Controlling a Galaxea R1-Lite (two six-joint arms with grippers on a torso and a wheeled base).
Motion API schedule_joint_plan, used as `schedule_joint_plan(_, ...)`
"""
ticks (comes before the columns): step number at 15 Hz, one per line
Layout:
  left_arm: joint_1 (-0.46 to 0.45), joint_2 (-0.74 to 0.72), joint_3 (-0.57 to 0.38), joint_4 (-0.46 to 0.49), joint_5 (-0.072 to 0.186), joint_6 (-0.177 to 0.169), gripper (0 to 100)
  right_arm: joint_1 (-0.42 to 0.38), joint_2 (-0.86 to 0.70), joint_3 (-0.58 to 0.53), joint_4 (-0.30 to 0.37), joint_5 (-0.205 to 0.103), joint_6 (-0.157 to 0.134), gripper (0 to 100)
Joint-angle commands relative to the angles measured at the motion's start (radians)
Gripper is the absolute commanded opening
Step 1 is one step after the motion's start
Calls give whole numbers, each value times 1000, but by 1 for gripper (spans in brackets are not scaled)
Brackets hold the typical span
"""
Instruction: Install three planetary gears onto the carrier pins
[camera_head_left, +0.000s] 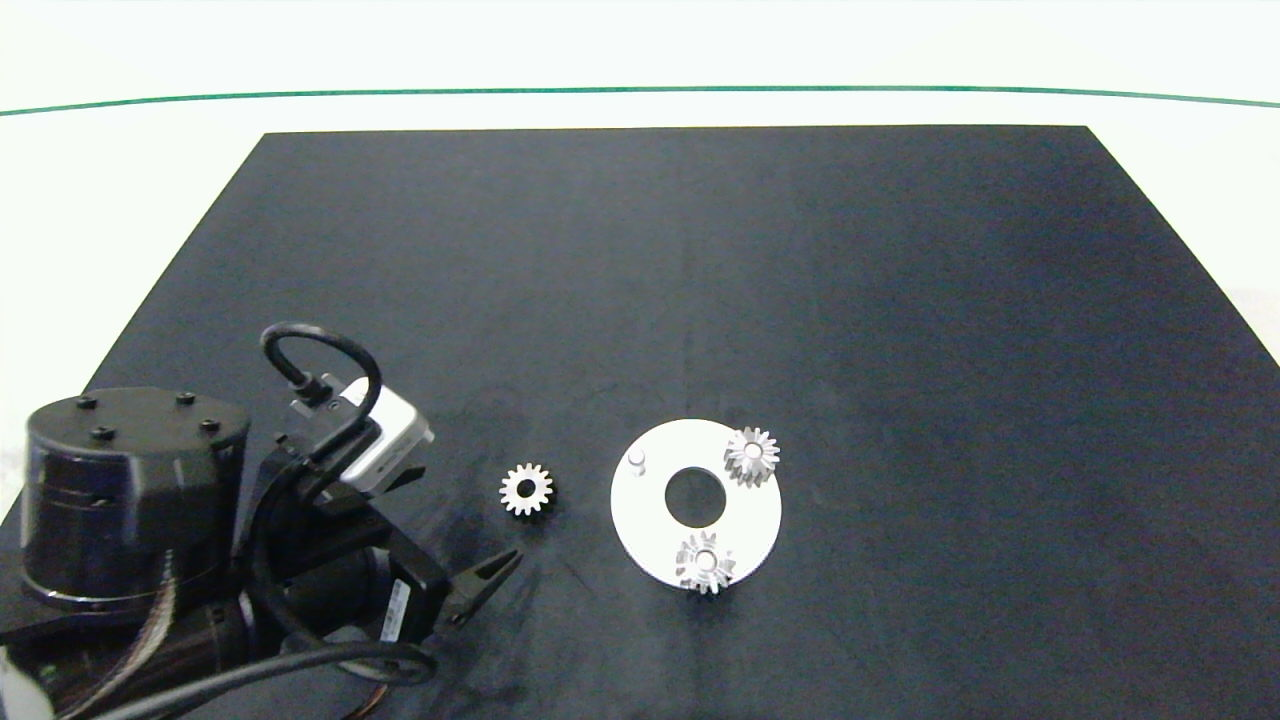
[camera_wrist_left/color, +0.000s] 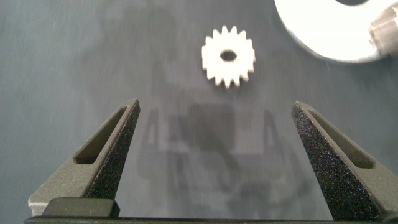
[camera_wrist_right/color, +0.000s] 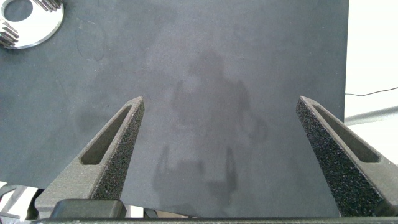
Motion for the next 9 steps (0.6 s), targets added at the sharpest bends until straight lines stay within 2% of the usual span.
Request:
schedule_joint_plan(1, -5, 133, -44, -45, 11, 4, 100, 1, -11, 13, 3, -2, -1, 100)
schedule_joint_plan(9, 3, 207, -98, -48, 11, 2, 100, 9, -23, 16, 4, -2, -3, 100)
